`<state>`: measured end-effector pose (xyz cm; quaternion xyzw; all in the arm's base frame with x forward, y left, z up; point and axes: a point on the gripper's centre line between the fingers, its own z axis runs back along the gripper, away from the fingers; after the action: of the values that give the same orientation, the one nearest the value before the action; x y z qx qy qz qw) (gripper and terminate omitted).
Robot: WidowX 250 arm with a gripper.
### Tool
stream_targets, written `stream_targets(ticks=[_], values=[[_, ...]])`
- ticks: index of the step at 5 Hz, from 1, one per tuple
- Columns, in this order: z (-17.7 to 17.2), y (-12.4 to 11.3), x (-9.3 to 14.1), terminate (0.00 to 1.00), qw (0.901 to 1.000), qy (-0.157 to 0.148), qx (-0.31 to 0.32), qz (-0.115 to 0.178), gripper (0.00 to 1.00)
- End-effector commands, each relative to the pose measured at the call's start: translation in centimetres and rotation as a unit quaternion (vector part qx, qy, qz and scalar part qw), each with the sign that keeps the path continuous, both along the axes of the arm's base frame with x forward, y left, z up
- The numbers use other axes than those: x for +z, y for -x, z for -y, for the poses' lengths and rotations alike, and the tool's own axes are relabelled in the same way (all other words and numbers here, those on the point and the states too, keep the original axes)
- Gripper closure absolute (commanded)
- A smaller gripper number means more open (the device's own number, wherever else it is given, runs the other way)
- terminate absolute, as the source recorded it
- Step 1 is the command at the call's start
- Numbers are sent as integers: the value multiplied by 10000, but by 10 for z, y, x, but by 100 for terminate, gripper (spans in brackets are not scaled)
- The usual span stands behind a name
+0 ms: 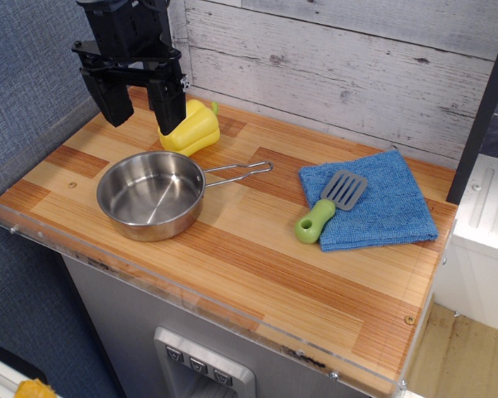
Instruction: Put the utensil between the pan and towel
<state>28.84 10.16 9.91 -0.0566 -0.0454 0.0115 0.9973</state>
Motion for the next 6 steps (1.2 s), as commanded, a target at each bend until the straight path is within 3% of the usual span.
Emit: stream_targets(ticks=[1, 5, 6], values=[[0, 0, 0, 0, 10000, 0, 0, 0, 0], [0, 0, 0, 0, 10000, 0, 0, 0, 0], [29, -6, 7, 0, 9996, 24, -235, 180, 0]])
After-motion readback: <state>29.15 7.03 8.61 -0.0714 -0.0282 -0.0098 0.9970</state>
